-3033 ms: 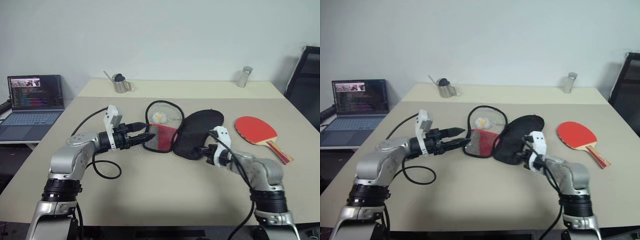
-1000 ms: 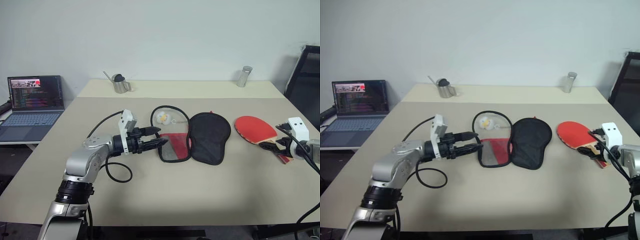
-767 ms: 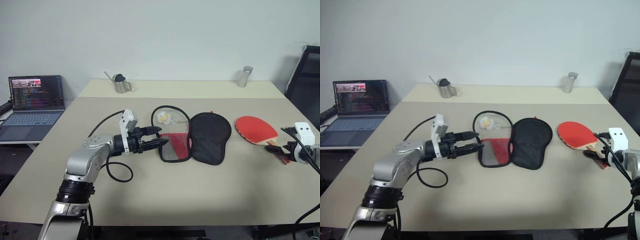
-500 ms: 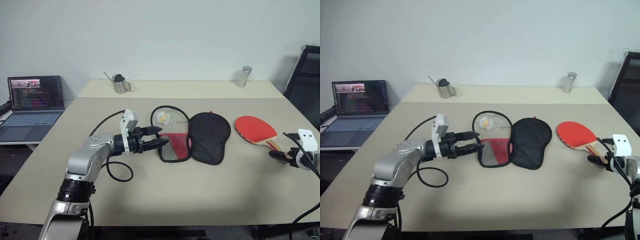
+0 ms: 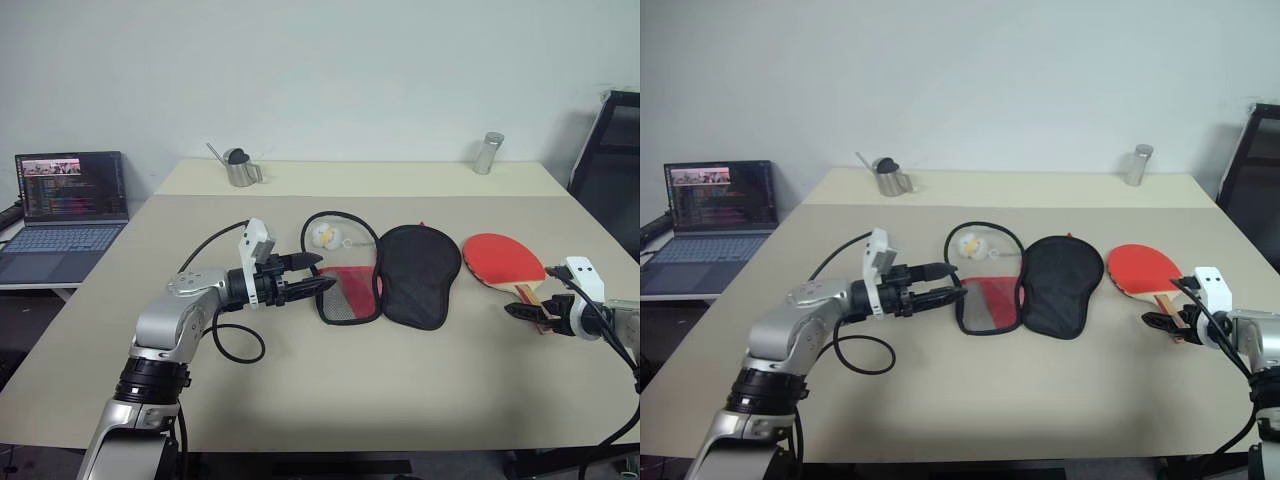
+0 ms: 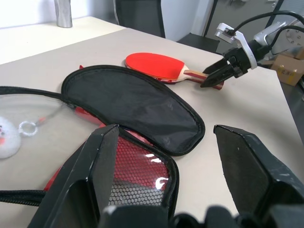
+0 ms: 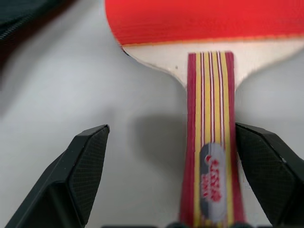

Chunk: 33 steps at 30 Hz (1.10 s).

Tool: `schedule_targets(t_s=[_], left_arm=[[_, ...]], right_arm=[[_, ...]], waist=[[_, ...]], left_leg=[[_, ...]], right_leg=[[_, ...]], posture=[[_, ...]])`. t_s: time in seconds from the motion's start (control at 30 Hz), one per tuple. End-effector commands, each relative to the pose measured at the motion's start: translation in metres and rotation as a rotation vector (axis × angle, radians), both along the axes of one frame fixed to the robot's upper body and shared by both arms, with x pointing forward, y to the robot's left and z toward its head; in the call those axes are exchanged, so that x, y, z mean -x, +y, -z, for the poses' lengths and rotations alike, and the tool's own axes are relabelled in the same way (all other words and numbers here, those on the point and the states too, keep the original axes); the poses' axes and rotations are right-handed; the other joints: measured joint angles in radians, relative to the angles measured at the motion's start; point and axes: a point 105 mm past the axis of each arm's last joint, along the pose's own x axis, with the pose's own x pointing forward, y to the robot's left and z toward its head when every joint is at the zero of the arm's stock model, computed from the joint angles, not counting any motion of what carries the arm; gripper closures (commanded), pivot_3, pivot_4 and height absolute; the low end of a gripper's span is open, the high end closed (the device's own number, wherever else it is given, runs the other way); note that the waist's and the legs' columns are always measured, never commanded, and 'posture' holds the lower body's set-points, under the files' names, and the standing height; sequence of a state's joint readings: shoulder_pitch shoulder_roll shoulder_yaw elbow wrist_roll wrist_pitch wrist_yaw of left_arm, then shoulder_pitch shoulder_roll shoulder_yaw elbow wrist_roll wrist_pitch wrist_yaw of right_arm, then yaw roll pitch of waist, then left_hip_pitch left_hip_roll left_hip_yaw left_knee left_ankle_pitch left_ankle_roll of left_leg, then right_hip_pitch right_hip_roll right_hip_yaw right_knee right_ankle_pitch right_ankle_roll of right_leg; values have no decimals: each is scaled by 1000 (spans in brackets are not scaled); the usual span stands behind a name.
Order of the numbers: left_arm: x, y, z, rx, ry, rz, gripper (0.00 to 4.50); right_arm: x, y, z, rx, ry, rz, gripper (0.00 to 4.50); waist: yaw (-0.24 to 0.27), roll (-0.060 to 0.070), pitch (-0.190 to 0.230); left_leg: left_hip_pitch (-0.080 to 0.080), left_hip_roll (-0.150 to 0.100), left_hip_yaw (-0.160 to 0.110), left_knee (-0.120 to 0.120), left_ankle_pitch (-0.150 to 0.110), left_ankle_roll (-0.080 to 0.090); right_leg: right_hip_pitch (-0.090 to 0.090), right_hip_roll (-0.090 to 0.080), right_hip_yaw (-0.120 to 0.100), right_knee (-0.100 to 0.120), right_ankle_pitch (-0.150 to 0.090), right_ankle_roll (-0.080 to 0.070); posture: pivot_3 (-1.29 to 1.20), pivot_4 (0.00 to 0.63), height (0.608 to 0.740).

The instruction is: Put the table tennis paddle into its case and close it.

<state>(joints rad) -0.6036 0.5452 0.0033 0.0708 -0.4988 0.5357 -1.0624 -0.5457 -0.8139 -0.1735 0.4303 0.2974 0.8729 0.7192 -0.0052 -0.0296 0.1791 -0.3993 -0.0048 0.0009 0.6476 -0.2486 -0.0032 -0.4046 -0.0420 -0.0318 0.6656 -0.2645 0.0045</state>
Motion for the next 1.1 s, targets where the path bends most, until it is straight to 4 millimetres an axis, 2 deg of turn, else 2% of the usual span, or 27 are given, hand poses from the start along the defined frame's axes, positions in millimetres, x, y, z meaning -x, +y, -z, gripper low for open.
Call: schedule_targets(t_s=[0.03, 0.27, 0.5, 0.6, 0.87, 1.0, 1.1], left_arm=[[0, -3, -12, 4, -56, 17, 1027], [0, -1, -12, 0, -58, 4, 1027], [0, -1, -11, -3, -57, -4, 1027], [0, 0, -11, -4, -57, -5, 1027], [0, 2, -11, -10, -57, -19, 1027], [1, 5, -10, -15, -56, -31, 1027], [2, 9, -9, -16, -54, -45, 1027]], right_arm=[[-10, -2, -11, 65, -86, 35, 35], [-17, -6, 5, 98, -91, 117, 35], [-28, -4, 13, 43, -92, 185, 35], [-29, -5, 16, 48, -83, 202, 672], [-28, -10, 20, 74, -78, 244, 3367], [-28, -8, 13, 61, -103, 248, 3400], [-30, -12, -4, 67, -148, 266, 3400]], waist=[[0, 0, 0], [0, 0, 0], [-1, -1, 0], [-1, -1, 0], [-1, -1, 0], [-1, -1, 0], [-1, 0, 0]], left_leg=[[0, 0, 0, 0, 0, 0], [0, 0, 0, 0, 0, 0], [1, 0, 1, 6, 0, 0], [1, 1, 0, 11, 0, 0], [1, 2, -1, 13, 0, 1], [1, 1, -1, 14, 0, 1], [1, 2, -1, 13, 0, 1]], right_leg=[[0, 0, 0, 0, 0, 0], [0, 0, 0, 0, 0, 0], [2, 1, 2, 1, 2, 2], [5, 1, 1, 1, 2, 3], [6, 2, 1, 1, 3, 3], [7, 2, 1, 1, 3, 3], [6, 2, 1, 1, 3, 3]], posture=[[0, 150, 740], [0, 150, 740], [0, 150, 740], [0, 150, 740], [0, 150, 740], [0, 150, 740], [0, 150, 740]])
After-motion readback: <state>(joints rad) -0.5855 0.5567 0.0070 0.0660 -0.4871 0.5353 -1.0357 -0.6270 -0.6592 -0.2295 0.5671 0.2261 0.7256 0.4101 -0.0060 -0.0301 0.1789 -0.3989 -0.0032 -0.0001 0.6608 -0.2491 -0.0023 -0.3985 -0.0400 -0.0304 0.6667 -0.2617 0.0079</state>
